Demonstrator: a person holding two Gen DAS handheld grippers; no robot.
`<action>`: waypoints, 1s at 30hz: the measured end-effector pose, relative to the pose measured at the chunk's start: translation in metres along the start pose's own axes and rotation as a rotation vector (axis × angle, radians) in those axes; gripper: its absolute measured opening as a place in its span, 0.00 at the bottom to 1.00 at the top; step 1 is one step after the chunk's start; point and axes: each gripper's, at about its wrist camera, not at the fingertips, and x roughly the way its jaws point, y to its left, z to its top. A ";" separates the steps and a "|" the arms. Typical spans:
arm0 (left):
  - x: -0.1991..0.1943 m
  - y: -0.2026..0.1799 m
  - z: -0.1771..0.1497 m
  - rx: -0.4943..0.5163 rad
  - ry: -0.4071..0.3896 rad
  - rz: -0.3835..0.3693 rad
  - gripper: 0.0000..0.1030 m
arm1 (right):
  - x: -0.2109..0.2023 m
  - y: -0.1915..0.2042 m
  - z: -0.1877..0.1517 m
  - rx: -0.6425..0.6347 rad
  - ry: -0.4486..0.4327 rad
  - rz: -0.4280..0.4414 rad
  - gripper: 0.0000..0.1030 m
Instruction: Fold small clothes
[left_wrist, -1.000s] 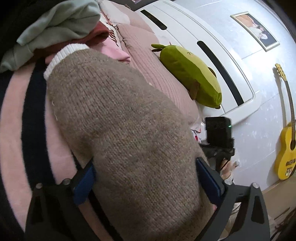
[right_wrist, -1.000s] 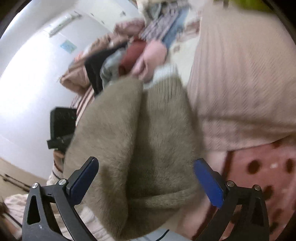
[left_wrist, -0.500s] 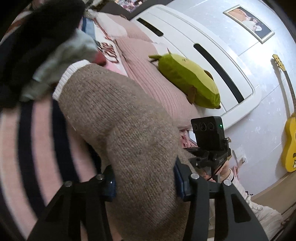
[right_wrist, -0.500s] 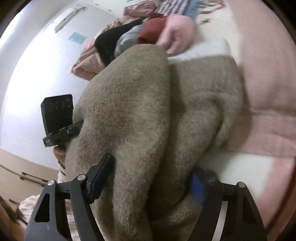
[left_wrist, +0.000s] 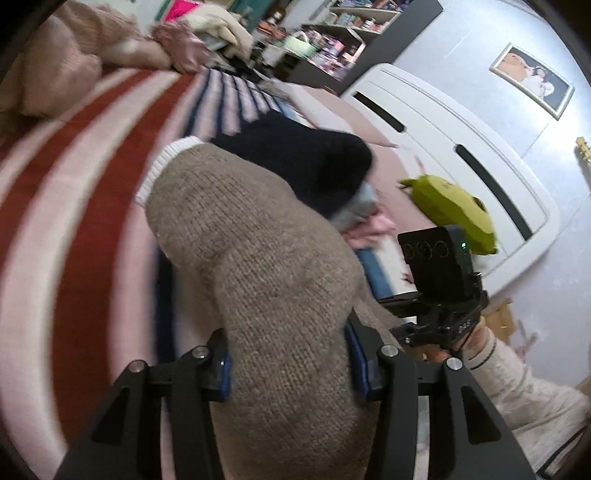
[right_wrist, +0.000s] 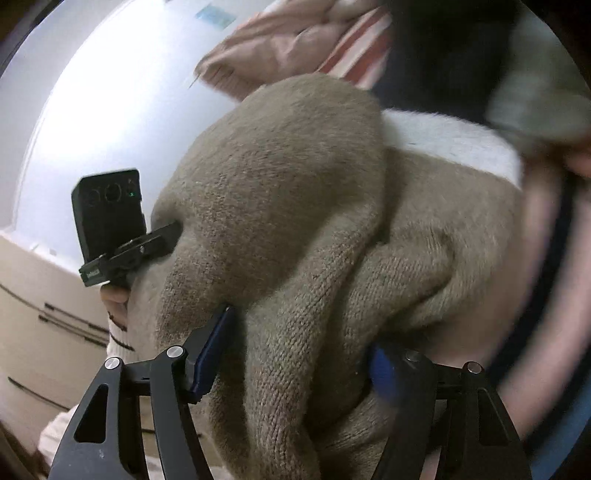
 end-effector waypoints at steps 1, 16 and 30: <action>-0.009 0.014 0.000 -0.019 -0.005 0.016 0.44 | 0.014 0.006 0.008 -0.003 0.004 0.006 0.62; -0.106 0.162 -0.002 -0.173 -0.044 0.273 0.51 | 0.149 0.075 0.077 -0.074 0.029 0.033 0.62; -0.140 0.113 -0.015 -0.107 -0.225 0.483 0.62 | 0.080 0.076 0.037 -0.211 -0.061 -0.035 0.62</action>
